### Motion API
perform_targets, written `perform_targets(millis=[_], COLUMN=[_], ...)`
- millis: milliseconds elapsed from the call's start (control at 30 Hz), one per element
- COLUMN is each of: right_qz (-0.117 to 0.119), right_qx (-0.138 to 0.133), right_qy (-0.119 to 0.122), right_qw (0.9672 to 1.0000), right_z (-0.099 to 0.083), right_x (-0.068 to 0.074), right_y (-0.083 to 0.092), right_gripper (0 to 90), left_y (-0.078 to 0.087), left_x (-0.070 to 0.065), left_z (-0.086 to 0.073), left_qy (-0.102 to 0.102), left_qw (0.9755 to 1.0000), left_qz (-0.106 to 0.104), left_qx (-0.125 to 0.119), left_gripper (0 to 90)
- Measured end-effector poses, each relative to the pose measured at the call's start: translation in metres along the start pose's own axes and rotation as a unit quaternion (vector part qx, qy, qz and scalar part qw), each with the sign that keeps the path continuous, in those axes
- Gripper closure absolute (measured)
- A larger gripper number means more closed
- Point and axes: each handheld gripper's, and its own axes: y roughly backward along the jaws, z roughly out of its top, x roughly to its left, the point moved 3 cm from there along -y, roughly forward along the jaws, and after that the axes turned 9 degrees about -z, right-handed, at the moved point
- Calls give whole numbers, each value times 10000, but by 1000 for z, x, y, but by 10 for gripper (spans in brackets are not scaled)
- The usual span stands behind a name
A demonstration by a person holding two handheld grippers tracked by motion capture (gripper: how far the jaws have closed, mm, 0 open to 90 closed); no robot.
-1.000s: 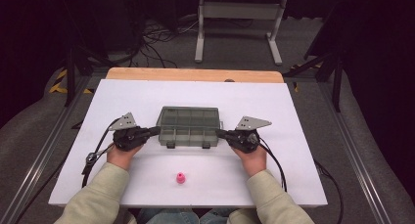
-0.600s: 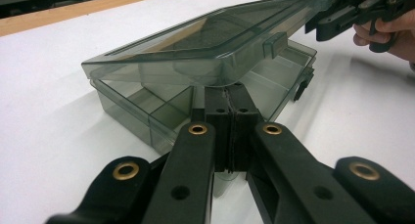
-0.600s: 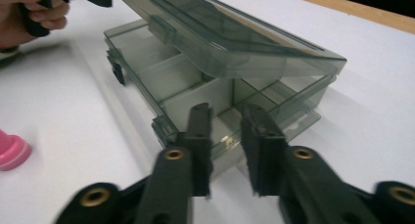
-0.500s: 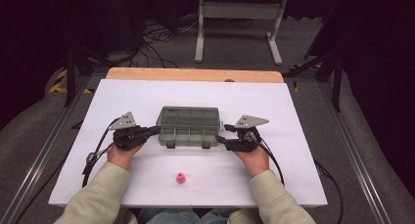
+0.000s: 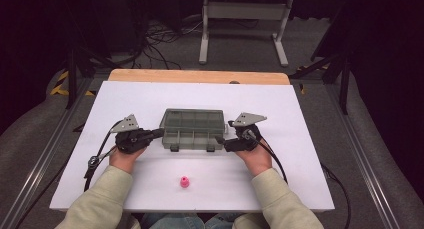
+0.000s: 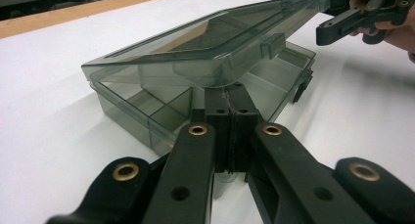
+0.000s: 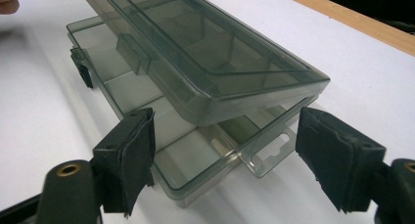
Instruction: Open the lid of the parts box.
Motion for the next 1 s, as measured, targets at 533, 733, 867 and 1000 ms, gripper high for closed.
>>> perform_targets(millis=[533,733,867,1000], right_qz=[-202,-260,-291,-334], right_qx=[-123,-236,-242,-318], right_qy=[-9,-1,32,59], right_qw=[9997,9994,9993,9989], right_z=[6,10,12,18], right_x=[-2,-5,-6,-9], right_y=[-3,-1,0,3], right_gripper=[242,242,242,242], left_y=[0,1,1,2], left_x=[-1,-1,0,-1], left_z=[0,0,0,0], left_qy=[12,-7,4,-4], left_qw=[10000,10000,10000,10000], left_qz=[-9,-5,5,-4], left_qx=[-6,-11,-23,-12], left_gripper=[899,898,898,898])
